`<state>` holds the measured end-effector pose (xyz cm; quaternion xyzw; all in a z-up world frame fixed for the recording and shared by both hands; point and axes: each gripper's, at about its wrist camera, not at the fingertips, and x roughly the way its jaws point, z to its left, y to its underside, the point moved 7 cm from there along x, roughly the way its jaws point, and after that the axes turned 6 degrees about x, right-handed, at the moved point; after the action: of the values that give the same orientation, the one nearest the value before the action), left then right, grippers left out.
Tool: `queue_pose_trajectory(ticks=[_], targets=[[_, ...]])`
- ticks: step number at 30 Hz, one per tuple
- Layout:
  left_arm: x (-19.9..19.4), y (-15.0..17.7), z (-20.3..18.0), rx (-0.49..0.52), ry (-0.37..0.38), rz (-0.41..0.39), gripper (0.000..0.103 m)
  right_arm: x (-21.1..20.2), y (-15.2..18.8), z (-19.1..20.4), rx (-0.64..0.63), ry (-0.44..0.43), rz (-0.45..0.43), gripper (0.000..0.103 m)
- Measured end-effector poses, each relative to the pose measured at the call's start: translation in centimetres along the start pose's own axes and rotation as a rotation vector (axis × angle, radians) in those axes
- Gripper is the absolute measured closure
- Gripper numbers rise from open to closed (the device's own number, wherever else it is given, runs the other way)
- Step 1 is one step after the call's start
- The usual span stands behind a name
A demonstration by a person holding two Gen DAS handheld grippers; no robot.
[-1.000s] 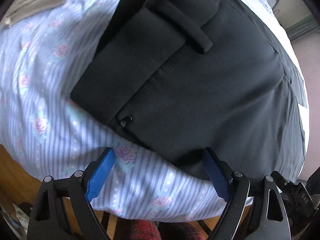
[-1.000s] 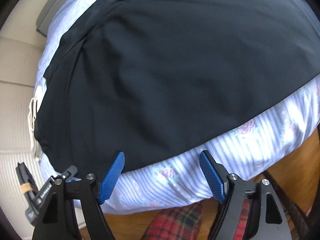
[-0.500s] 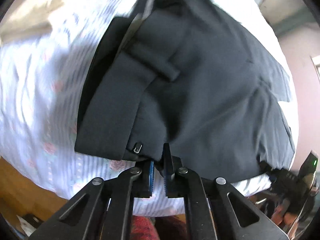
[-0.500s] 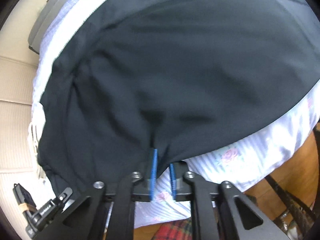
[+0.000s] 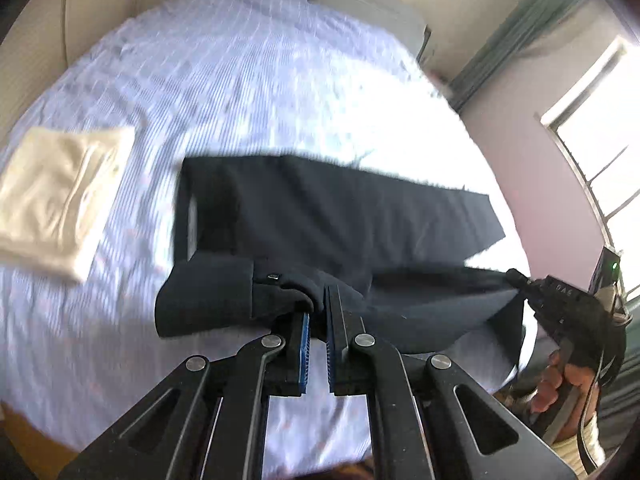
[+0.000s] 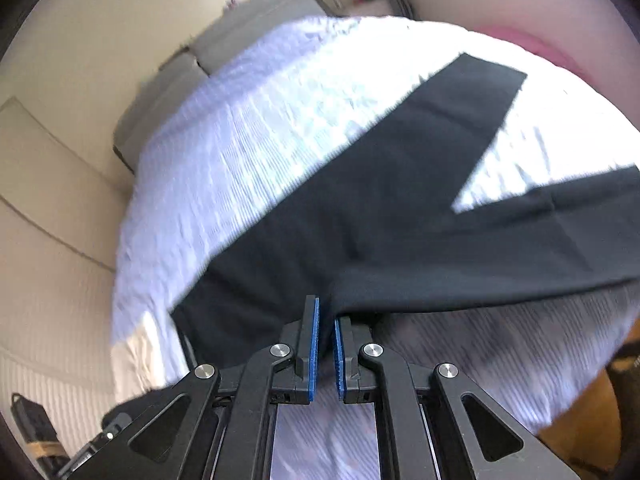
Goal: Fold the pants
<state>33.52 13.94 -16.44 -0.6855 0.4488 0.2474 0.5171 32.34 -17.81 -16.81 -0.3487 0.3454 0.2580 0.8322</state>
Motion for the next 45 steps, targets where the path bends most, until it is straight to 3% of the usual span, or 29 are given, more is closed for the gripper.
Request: queue_pose_trajectory(ticks=[4,11,22,25,26,27,28,29,30,32,35,40,45], targets=[[2.5,-3.5,2.1,0.014,-0.028,-0.025,0.095,3.7,-2.9,2.9,-0.031,-0.009,0.004,0.095],[10.3,-8.6,7.5,-0.026,-0.080,0.031,0.095,13.0,-7.1,7.6,-0.144,0.002,0.067,0.095],[20.3,-11.4,13.4,-0.101,-0.141,0.166,0.094,24.3,-7.8,9.4,-0.221,0.102,0.222,0.094],[21.3,-11.6,14.2,-0.130,-0.144,0.198,0.093,25.4,-7.6,10.1,-0.252,0.135,0.256,0.087],[21.3,-11.7,14.4,-0.144,-0.141,0.206,0.090,25.3,-7.4,10.4,-0.259,0.126,0.262,0.075],[21.2,-11.8,14.5,-0.160,-0.135,0.206,0.079,25.0,-7.3,10.9,-0.264,0.106,0.265,0.063],[21.0,-12.0,14.5,-0.169,-0.135,0.198,0.066,24.5,-7.2,11.4,-0.269,0.081,0.258,0.060],[20.3,-12.4,14.6,-0.178,-0.143,0.177,0.039,23.9,-7.2,11.9,-0.275,0.067,0.251,0.055],[19.4,-12.9,14.5,-0.185,-0.149,0.142,0.024,23.0,-7.1,12.5,-0.284,0.052,0.246,0.052],[17.5,-13.9,14.4,-0.174,-0.187,0.083,0.023,21.3,-7.1,13.6,-0.301,0.022,0.218,0.052],[15.7,-14.3,13.3,-0.144,-0.167,0.067,0.023,18.1,-6.8,14.7,-0.321,-0.016,0.189,0.049],[12.0,-12.5,7.9,0.060,-0.106,0.059,0.023,11.4,-5.5,13.5,-0.316,-0.029,0.131,0.043],[8.0,-9.6,1.1,0.277,-0.017,0.026,0.023,4.5,-3.7,8.4,-0.267,0.033,0.097,0.042]])
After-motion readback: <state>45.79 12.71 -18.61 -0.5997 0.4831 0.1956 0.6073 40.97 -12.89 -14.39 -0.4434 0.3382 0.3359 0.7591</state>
